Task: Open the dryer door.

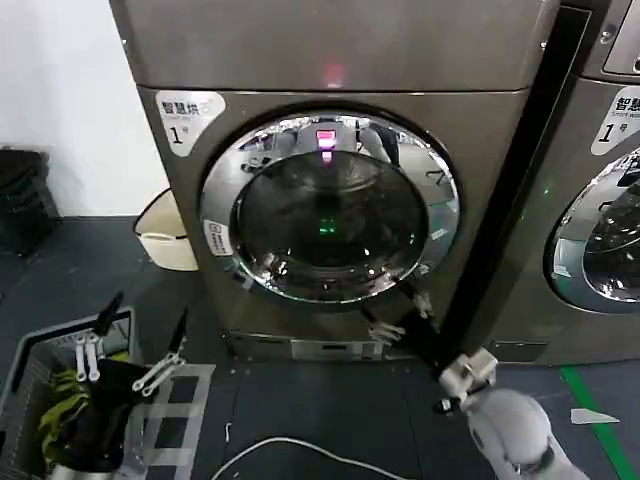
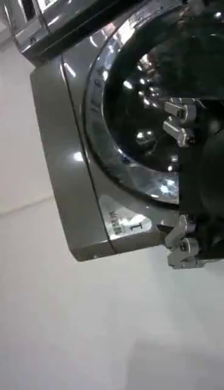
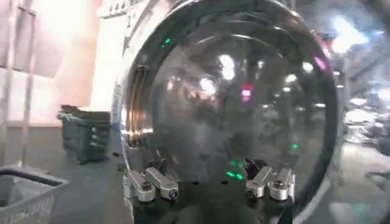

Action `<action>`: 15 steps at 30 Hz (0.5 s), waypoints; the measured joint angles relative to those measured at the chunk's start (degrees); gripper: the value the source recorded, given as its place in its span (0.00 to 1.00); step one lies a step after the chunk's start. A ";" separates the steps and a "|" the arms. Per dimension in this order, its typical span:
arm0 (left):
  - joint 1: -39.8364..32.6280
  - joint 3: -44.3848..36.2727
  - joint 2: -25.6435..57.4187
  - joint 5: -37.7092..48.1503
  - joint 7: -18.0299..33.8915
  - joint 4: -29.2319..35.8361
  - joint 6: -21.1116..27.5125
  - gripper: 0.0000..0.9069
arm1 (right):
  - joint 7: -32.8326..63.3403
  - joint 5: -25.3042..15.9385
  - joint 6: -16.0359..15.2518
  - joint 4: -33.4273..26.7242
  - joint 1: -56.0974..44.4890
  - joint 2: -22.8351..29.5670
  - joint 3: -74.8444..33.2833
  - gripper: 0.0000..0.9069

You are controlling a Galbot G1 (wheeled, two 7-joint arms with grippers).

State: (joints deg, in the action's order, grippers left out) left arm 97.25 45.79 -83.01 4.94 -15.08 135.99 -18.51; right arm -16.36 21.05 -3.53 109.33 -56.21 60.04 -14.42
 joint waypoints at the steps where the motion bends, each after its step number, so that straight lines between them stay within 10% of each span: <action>1: 0.06 -0.07 -0.12 -0.10 0.00 -0.01 -0.01 1.00 | 0.00 0.07 0.03 -0.79 1.32 0.03 0.99 1.00; 15: 1.96 -0.06 -1.01 -1.54 0.00 0.07 -0.92 1.00 | 0.05 0.54 -0.17 -10.72 15.88 3.93 13.52 1.00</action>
State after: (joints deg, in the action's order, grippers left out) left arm 99.21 45.72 -84.02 3.40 -15.08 136.06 -19.43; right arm -16.31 21.59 -3.70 98.60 -40.32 63.97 -0.89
